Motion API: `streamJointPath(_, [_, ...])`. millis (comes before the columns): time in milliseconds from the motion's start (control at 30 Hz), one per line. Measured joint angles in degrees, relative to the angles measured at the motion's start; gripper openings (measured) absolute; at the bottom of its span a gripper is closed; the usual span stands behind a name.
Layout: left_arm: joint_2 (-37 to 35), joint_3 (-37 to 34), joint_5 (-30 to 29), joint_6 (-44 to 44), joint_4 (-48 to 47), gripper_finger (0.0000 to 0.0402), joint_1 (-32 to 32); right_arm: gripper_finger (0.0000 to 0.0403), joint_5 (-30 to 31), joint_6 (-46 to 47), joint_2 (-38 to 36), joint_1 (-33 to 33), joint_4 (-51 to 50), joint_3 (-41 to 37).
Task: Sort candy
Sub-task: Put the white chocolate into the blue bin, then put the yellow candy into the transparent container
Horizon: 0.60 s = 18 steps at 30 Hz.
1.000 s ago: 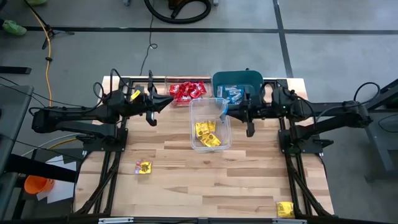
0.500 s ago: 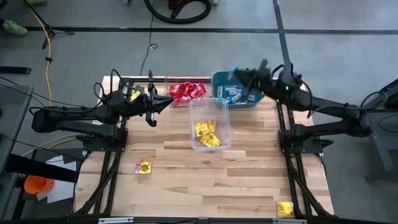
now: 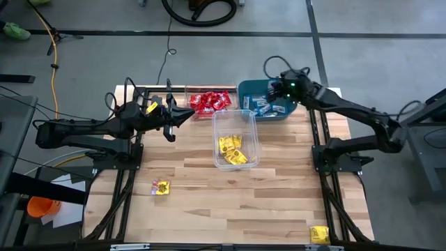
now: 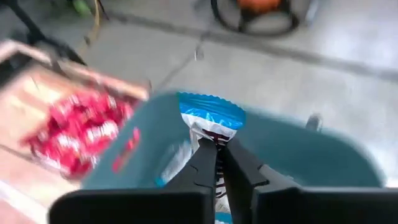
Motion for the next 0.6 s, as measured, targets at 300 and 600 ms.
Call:
streamJointPath(300, [0.0,0.0,1.15,-1.5,-0.23,0.0,0.02,0.0156,-3.47,3.34,4.45,-2.33,-1.11,-0.02])
streamJointPath(600, [-0.01,0.0,1.51,-3.05,-2.97,0.0,0.02,0.0267,-19.72,3.93,1.76,-4.07,-2.72,-0.01])
